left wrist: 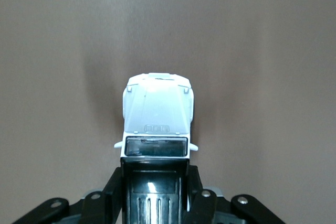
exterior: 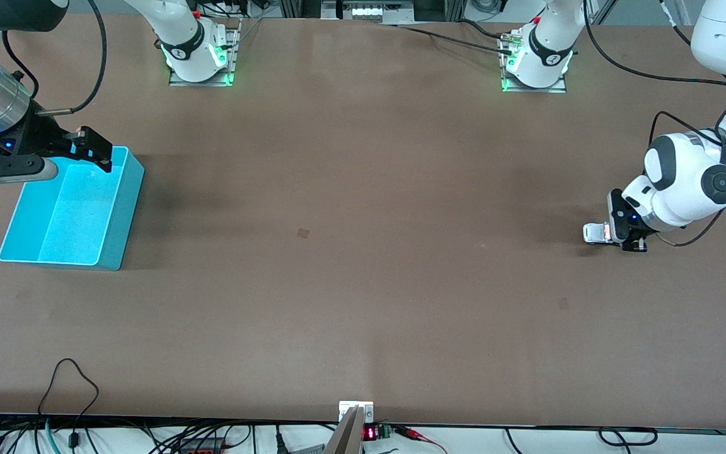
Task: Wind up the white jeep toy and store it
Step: 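Drag the jeep backward along the table with the left gripper, then open the left gripper to release the jeep and withdraw it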
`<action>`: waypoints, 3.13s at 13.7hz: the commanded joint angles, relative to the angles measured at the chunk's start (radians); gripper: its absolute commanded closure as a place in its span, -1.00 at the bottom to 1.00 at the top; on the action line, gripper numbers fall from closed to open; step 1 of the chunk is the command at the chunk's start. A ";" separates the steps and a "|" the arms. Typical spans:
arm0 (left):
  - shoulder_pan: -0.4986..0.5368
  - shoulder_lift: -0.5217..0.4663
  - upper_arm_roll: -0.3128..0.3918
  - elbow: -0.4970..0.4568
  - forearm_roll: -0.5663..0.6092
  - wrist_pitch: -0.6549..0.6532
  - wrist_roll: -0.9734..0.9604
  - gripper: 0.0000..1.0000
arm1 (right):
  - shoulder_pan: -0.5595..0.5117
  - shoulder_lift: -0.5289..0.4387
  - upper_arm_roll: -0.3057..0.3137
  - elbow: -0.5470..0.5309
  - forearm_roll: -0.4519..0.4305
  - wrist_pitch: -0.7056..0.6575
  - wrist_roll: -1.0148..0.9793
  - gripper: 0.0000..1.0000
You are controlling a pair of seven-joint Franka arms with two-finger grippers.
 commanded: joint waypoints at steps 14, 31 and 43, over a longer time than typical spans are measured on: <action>0.026 0.011 -0.047 0.243 0.019 -0.484 -0.059 -1.00 | 0.003 -0.007 0.001 -0.001 -0.018 -0.009 0.003 -1.00; -0.063 -0.070 -0.317 0.757 0.008 -1.252 -1.245 -1.00 | 0.003 -0.007 0.001 -0.001 -0.018 -0.011 0.003 -1.00; -0.376 -0.469 0.109 0.417 -0.153 -0.798 -1.673 -1.00 | 0.003 -0.007 0.001 -0.001 -0.018 -0.009 0.003 -1.00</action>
